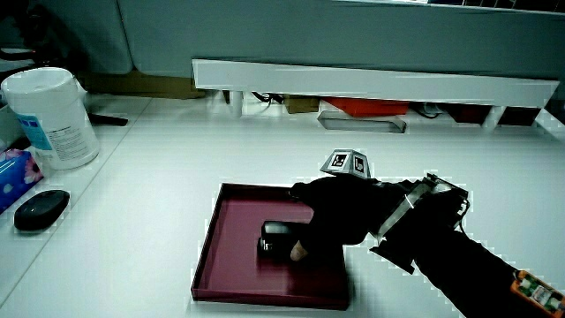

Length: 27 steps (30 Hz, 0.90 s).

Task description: Pick stapper from plate

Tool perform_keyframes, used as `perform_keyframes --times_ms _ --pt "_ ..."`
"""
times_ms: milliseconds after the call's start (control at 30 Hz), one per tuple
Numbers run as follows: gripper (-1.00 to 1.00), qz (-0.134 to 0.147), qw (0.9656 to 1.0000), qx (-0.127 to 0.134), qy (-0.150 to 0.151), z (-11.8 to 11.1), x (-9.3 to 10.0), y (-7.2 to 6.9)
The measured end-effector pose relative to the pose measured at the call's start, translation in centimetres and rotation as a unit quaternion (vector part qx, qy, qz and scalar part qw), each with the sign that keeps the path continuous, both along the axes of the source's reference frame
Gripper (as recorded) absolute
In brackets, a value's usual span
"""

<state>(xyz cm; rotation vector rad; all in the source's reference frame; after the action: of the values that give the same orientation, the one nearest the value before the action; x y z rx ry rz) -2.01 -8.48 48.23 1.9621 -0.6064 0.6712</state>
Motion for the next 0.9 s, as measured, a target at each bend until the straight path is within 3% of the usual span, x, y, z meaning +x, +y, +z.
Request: perform_keyframes --times_ms 100,433,533,900 --pt "0.0 0.003 0.9999 -0.01 0.01 1.0 0.0 -0.1" --pt "0.0 0.005 0.9998 -0.001 0.019 1.7 -0.1 0.0" --pt "0.12 0.011 0.9999 0.01 0.005 1.5 -0.1 0.0" --pt "0.58 0.032 0.9987 0.039 0.003 1.7 -0.2 -0.1"
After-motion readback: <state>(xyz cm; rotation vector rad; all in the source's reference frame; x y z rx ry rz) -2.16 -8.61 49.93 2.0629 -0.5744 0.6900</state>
